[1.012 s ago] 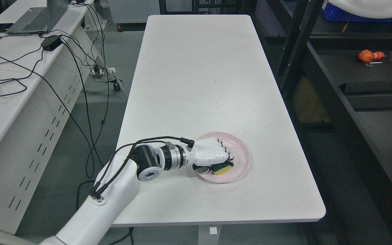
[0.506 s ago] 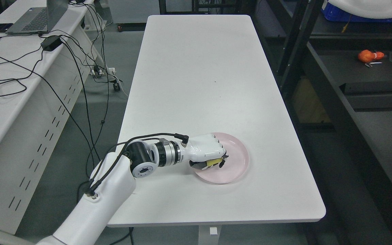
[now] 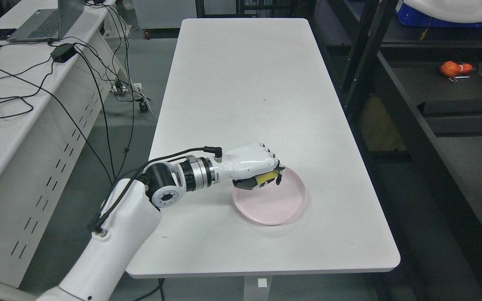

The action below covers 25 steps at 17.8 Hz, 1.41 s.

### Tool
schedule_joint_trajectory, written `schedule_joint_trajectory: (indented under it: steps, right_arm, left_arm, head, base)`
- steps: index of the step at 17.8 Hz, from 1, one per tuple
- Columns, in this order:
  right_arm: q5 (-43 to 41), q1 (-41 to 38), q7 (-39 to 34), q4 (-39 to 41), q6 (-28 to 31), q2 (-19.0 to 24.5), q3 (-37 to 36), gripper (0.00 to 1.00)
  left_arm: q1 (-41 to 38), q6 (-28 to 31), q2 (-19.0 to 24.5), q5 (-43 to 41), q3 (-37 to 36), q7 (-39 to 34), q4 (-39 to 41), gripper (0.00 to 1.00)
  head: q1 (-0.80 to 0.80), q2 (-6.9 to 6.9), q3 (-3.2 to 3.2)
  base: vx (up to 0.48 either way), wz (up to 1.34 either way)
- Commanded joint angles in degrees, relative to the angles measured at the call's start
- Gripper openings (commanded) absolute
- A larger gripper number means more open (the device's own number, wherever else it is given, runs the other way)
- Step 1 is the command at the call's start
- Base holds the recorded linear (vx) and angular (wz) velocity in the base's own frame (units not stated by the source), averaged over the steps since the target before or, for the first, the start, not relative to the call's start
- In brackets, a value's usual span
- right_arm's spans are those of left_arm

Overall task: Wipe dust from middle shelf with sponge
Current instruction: 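Lift the sponge off the plate with the left hand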

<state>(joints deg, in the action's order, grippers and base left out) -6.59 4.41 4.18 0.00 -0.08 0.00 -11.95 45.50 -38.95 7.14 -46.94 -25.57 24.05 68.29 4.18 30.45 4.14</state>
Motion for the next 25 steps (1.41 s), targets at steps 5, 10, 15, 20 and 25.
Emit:
schedule_joint_trajectory:
  steps: [5, 10, 15, 20, 25]
  right_arm:
    - [0.00, -0.01, -0.05, 1.00, 4.13, -1.00, 0.00, 1.00]
    - [0.00, -0.01, -0.05, 1.00, 4.13, -1.00, 0.00, 1.00]
    - [0.00, -0.01, -0.05, 1.00, 4.13, -1.00, 0.00, 1.00]
    - [0.00, -0.01, 0.04, 1.00, 4.13, -1.00, 0.00, 1.00]
    - [0.00, 0.07, -0.05, 1.00, 4.13, -1.00, 0.00, 1.00]
  left_arm:
    - [-2.17, -6.05, 3.05, 17.32, 16.85, -1.02, 8.97, 0.00]
    - [-3.48, -6.05, 2.26, 18.11, 22.31, -6.38, 14.32, 0.00]
    - [-3.57, -6.05, -3.52, 18.29, 21.70, -7.09, 15.83, 0.00]
    - [-2.78, -6.05, -6.14, 17.67, 19.85, -7.00, 14.95, 0.00]
    - [-1.12, -6.05, -6.14, 17.67, 19.77, -7.00, 12.13, 0.00]
  head:
    - [0.00, 0.00, 0.00]
    - [0.00, 0.00, 0.00]
    - [0.00, 0.00, 0.00]
    - [0.00, 0.00, 0.00]
    - [0.00, 0.00, 0.00]
  base:
    - [0.000, 0.00]
    - [-0.006, 0.00]
    - [-0.095, 0.08]
    - [-0.203, 0.17]
    - [-0.240, 0.03]
